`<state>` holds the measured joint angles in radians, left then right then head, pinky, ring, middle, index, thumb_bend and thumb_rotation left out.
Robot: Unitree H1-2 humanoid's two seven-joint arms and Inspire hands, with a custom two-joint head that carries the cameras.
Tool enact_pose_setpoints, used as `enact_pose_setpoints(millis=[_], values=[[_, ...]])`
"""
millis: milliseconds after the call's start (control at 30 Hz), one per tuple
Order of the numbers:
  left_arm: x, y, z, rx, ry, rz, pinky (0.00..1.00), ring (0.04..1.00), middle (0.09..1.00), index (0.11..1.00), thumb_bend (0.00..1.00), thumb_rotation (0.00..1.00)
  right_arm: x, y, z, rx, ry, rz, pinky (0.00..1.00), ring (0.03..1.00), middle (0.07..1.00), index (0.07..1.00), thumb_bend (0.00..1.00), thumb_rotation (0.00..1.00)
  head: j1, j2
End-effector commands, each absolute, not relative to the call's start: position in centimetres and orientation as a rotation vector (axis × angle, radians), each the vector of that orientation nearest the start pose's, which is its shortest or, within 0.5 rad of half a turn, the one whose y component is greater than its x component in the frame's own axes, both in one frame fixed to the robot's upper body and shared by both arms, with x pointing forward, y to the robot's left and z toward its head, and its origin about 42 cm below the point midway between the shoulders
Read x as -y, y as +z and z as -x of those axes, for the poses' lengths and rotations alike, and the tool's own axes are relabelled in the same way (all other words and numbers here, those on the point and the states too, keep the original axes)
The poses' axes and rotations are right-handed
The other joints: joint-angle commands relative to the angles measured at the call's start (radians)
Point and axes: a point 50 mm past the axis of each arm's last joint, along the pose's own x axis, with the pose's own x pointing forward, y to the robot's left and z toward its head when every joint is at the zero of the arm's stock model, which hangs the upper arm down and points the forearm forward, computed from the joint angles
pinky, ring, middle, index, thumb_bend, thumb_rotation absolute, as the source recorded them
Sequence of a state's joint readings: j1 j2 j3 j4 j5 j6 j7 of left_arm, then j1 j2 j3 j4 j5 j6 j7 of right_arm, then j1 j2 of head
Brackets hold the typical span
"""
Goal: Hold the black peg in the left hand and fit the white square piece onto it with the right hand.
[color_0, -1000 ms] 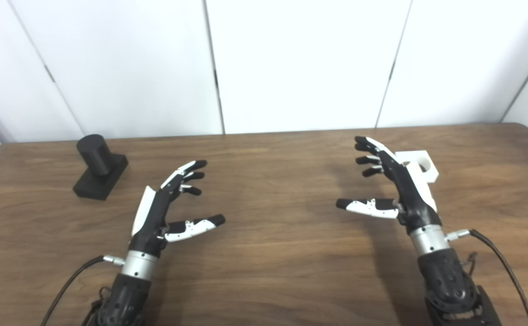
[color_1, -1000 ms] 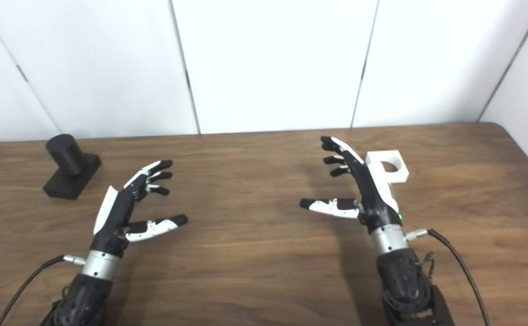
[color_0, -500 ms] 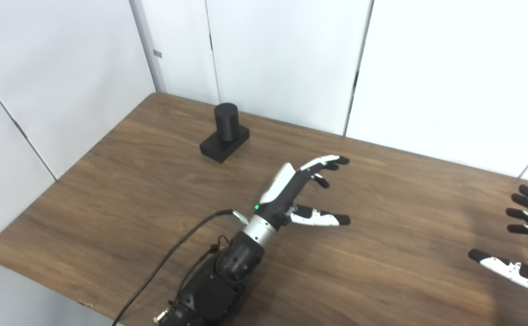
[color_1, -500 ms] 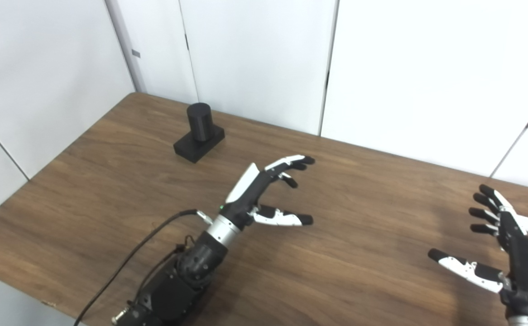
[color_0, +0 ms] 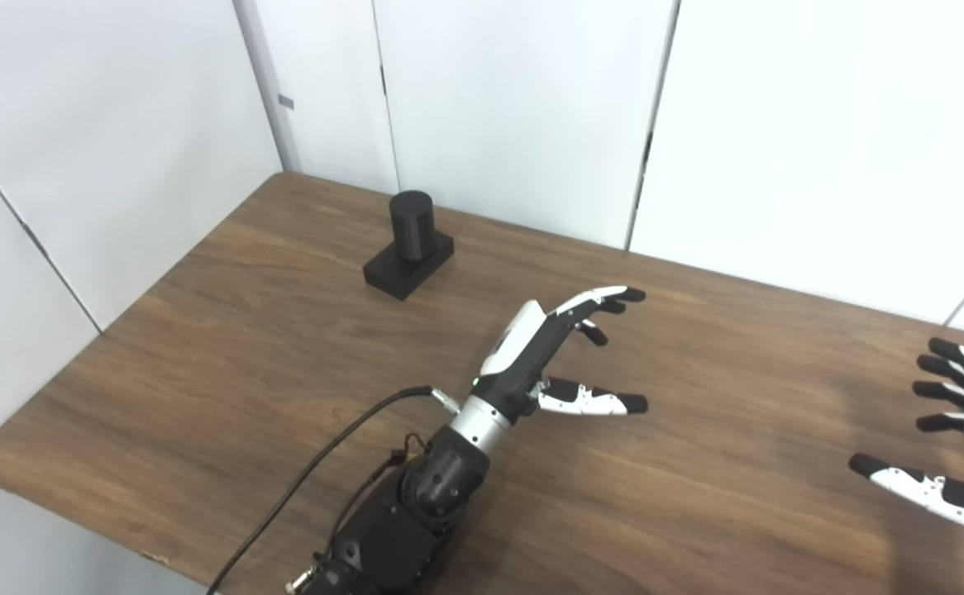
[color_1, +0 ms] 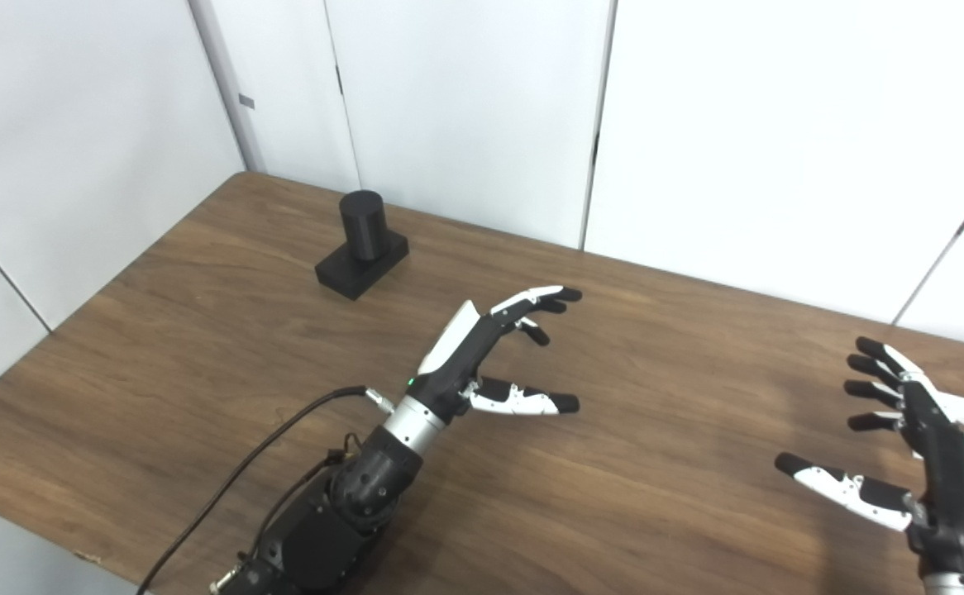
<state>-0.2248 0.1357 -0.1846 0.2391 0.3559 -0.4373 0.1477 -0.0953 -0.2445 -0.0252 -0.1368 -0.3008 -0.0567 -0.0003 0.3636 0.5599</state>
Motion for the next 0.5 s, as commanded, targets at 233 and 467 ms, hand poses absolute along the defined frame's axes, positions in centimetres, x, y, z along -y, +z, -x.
enact_pose_setpoints(millis=[233, 467], values=[[-21.6, 15.9, -35.6, 0.549, -0.052, -0.526, 0.53, 0.663, 0.723, 0.737, 0.77, 0.12, 27.7, 19.8, -31.4, 0.366, -0.016, 0.549, 0.55, 0.719, 0.791, 0.819, 0.71, 0.00, -0.003, -0.006], [-24.7, 19.1, -36.9, 0.549, 0.049, -0.652, 0.53, 0.684, 0.743, 0.749, 0.80, 0.15, 27.5, 20.0, -31.3, 0.375, -0.011, 0.547, 0.54, 0.706, 0.786, 0.814, 0.72, 0.00, -0.002, -0.009]])
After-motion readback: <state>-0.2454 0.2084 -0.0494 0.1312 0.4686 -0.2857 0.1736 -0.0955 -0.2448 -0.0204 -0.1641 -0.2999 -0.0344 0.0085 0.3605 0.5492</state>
